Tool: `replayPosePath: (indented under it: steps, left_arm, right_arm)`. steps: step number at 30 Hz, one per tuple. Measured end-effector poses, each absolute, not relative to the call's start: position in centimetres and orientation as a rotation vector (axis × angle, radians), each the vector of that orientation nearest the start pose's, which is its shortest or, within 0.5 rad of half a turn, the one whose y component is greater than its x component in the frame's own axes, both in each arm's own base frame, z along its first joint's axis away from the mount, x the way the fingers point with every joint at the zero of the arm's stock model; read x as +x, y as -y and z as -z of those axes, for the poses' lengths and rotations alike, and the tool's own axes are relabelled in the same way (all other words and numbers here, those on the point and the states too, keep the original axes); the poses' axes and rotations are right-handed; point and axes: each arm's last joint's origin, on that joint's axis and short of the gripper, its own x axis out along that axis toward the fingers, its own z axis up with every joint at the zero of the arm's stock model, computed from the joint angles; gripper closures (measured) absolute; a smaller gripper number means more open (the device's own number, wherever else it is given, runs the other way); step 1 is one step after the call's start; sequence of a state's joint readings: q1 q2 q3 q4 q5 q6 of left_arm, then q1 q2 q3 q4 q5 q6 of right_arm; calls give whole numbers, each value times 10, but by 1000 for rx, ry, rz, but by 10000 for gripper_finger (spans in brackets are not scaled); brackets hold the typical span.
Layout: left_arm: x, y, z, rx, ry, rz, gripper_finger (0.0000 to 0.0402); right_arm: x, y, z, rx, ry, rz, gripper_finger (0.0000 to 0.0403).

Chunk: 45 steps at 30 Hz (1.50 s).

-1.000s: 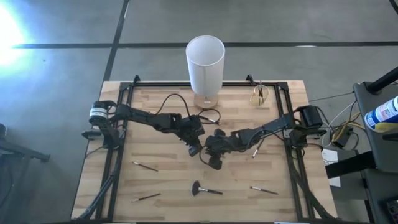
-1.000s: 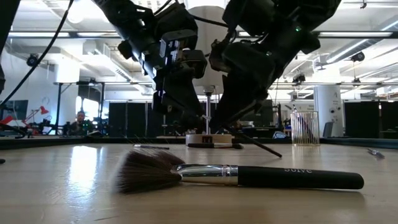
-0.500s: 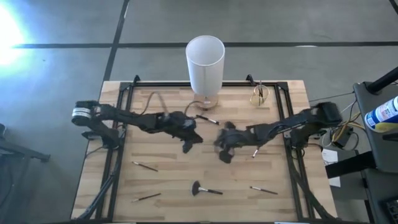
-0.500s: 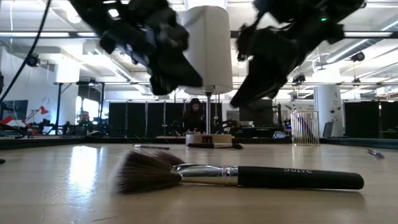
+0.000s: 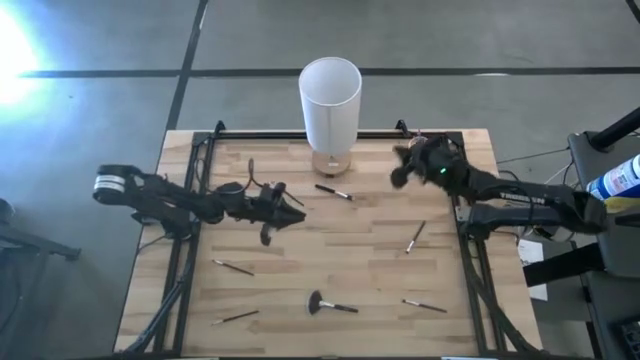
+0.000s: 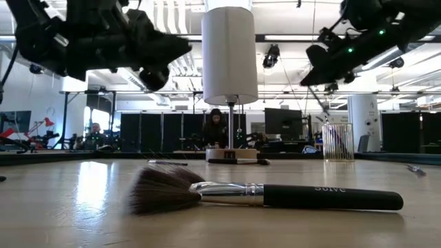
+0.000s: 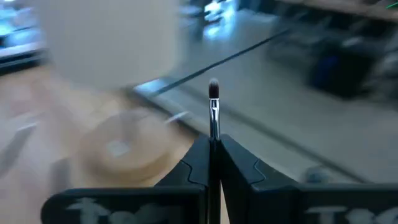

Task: Pick & Place Makeup Brushes
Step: Put the eyeshadow brush into the makeup brush holder

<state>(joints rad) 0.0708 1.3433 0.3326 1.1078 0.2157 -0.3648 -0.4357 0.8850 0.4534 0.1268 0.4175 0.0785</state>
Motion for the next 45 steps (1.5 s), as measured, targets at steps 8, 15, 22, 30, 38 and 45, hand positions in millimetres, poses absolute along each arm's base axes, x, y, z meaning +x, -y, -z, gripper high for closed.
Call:
replayPosePath:
  steps: [8, 15, 22, 30, 38, 45]
  left_arm:
    - [232, -15, -188, -327, 72, 60, 354]
    - [232, -17, -188, -313, 77, 42, 354]
    - [231, -19, -188, -310, 76, 29, 354]
    - [231, -21, -188, -307, 76, 23, 354]
    - [231, -21, -188, -334, 72, 24, 354]
    - [232, -21, -187, -309, 61, 20, 354]
  right_arm:
    - [131, 139, -237, -24, -206, 1126, 389]
    - [124, 162, -207, 8, -189, 1181, 389]
    - [126, 166, -175, 92, -205, 1189, 387]
    - [127, 167, -164, 175, -223, 1198, 374]
    - [129, 170, -170, 217, -327, 1200, 341]
    - [130, 169, -183, 263, -405, 1197, 285]
